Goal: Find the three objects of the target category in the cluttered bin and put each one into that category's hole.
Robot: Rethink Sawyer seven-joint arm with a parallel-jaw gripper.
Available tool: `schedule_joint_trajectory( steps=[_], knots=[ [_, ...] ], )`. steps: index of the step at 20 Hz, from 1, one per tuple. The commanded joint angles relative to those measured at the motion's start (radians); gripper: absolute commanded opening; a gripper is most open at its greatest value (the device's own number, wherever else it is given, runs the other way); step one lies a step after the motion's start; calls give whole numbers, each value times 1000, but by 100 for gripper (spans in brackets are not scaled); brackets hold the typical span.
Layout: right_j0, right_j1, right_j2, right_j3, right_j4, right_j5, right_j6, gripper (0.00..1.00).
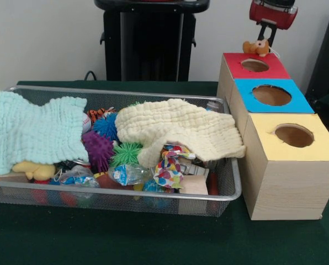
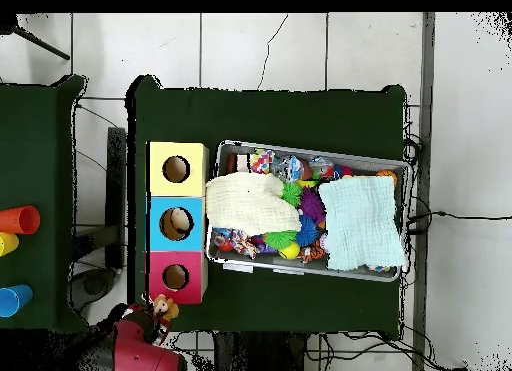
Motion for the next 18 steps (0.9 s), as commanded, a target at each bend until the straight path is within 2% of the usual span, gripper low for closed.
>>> schedule_joint_trajectory(
  steps=[1,3,9,15,18],
  knots=[
    [8,124,-5,-114,23,-20,262,0],
    [42,114,-63,-134,5,69,275,0],
    [57,79,-125,-163,-26,182,262,0],
    [65,71,-149,-173,-32,218,260,0],
    [55,76,-133,-174,-21,197,251,0]
  ],
)
